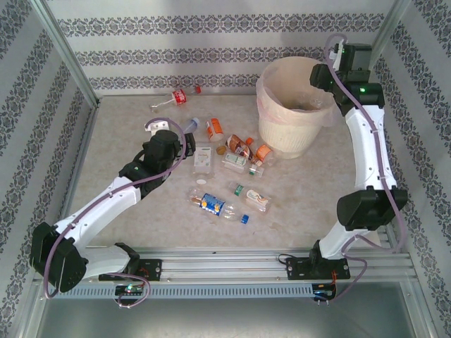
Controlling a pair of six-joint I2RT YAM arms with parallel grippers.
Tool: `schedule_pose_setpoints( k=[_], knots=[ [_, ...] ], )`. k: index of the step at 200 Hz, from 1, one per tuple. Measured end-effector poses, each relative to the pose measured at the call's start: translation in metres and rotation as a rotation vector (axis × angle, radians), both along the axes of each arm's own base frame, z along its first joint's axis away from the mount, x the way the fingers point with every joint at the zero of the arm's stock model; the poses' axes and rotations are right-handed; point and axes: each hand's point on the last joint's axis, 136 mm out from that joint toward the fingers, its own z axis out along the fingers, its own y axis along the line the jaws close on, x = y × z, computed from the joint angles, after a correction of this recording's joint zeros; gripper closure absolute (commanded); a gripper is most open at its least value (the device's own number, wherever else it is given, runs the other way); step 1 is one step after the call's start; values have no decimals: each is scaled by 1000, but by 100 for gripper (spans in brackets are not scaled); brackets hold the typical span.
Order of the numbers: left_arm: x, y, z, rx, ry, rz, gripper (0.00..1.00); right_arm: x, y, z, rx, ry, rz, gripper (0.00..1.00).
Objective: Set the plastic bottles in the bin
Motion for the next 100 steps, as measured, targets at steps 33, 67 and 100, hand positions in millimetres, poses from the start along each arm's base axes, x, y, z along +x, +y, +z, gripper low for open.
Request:
schedule_pose_setpoints(
  k=[33,67,100],
  knots=[
    [-2,8,-17,23,57,47,0,13,-2,-20,-17,83,-19,47],
    [-6,17,-33,37,114,89,0,23,-10,-49,-69,190,-75,43],
    [-8,21,-39,35,142,110,0,27,-14,-71,-129,277,-122,26]
  ],
)
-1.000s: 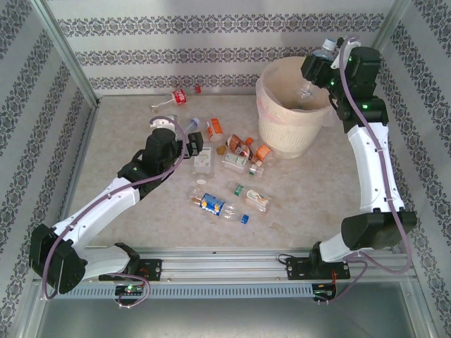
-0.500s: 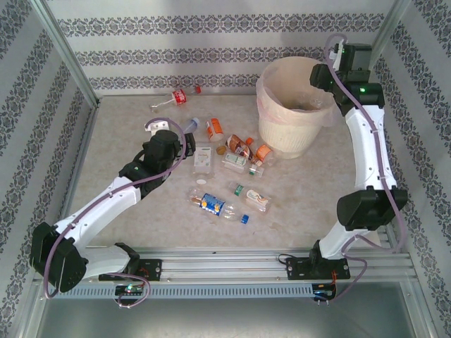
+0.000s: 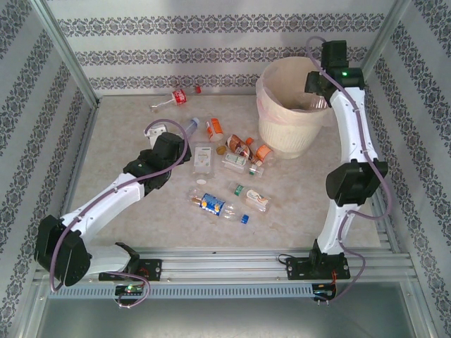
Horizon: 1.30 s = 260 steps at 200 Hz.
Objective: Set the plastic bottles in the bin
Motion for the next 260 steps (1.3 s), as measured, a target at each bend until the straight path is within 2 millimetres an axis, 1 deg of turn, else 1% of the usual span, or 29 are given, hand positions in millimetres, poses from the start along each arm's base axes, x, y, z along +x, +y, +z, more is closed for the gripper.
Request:
schedule_pose_setpoints(
  k=[12,29,61,70,93,114,132,163,177,191,205,219,233,245,260],
  knots=[
    [0,1,-2,-3,7,10,0,2,-2,-3,-25,17,-11,20],
    [-2,3,-5,-9,18,23,0,2,1,-6,-50,36,-14,15],
    [-3,7,-7,-20,26,44,0,0,8,-2,-84,41,-1,4],
    [-2,8,-7,-23,26,50,0,0,12,-1,-89,39,6,2],
    [-2,9,-8,-27,31,56,0,-2,19,4,-100,28,16,2],
    [-1,11,-13,-29,44,61,0,-8,26,21,-109,-11,30,2],
    [1,12,-19,-36,62,64,0,-19,34,41,-114,-61,47,2],
    [3,13,-26,-54,84,67,0,-49,52,79,-136,-163,73,2],
    [3,14,-27,-62,88,71,0,-68,67,89,-139,-202,106,2],
    [4,14,-27,-73,91,72,0,-86,83,92,-132,-222,155,2],
    [4,15,-28,-83,95,74,0,-103,101,87,-116,-228,225,2],
    [5,15,-30,-93,100,75,0,-119,117,71,-93,-210,303,2],
    [5,15,-33,-100,109,74,0,-134,137,44,-62,-165,401,2],
    [6,14,-35,-106,116,75,0,-147,156,16,-37,-102,495,2],
    [6,13,-38,-111,125,73,0,-165,184,-22,-22,-10,633,2]
  ],
)
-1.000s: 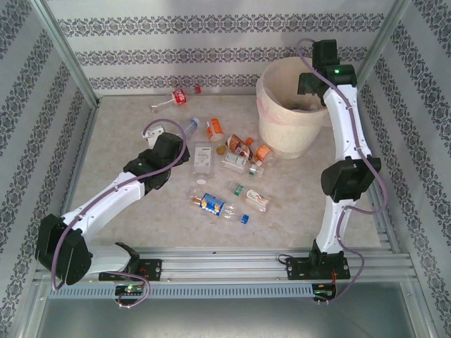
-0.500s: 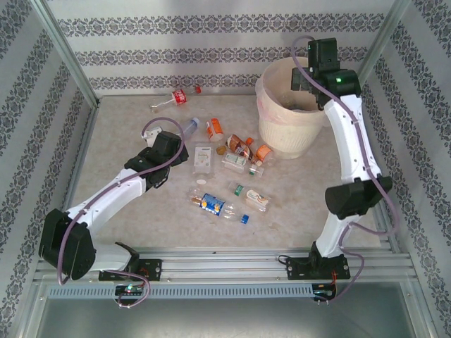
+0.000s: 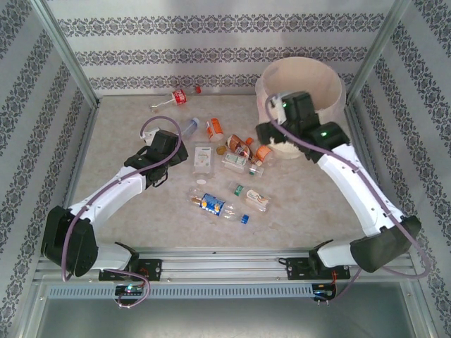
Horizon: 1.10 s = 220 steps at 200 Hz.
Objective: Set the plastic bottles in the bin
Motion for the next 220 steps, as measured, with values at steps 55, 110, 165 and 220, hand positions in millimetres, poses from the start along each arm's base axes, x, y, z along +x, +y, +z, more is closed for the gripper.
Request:
schedule_pose_setpoints(
  k=[55,110,165,220],
  knots=[
    [1,-6,-4,-33,13,-11,0,-57,60,-107,-237,262,373,2],
    [0,-6,-6,-56,14,8,0,-83,52,-172,-358,453,483,12],
    [-1,-4,-9,-66,20,22,0,-105,38,-217,-423,595,518,25],
    [-1,-4,-9,-74,23,21,0,-106,34,-244,-478,631,537,29]
  ],
)
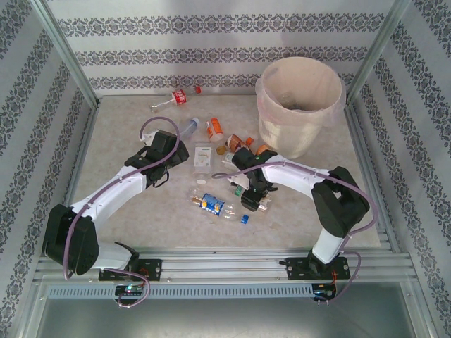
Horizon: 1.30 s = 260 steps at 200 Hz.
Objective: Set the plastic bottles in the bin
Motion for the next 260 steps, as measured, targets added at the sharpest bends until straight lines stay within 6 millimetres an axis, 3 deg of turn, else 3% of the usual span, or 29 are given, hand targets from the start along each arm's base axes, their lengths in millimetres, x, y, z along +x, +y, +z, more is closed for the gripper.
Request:
schedule_pose_setpoints(
  k=[41,68,123,218,260],
  knots=[
    [0,0,0,-7,2,2,0,3,1,-12,3,-11,14,30],
    [0,0,-1,-8,3,2,0,3,1,-24,-10,0,21,36],
    [0,0,-1,-13,4,3,0,7,3,-14,6,-29,36,48],
    [-2,1,-2,-37,2,29,0,61,21,117,321,-370,-10,58],
    [-8,3,-2,-54,-2,45,0,99,36,194,547,-524,-67,60]
  ],
)
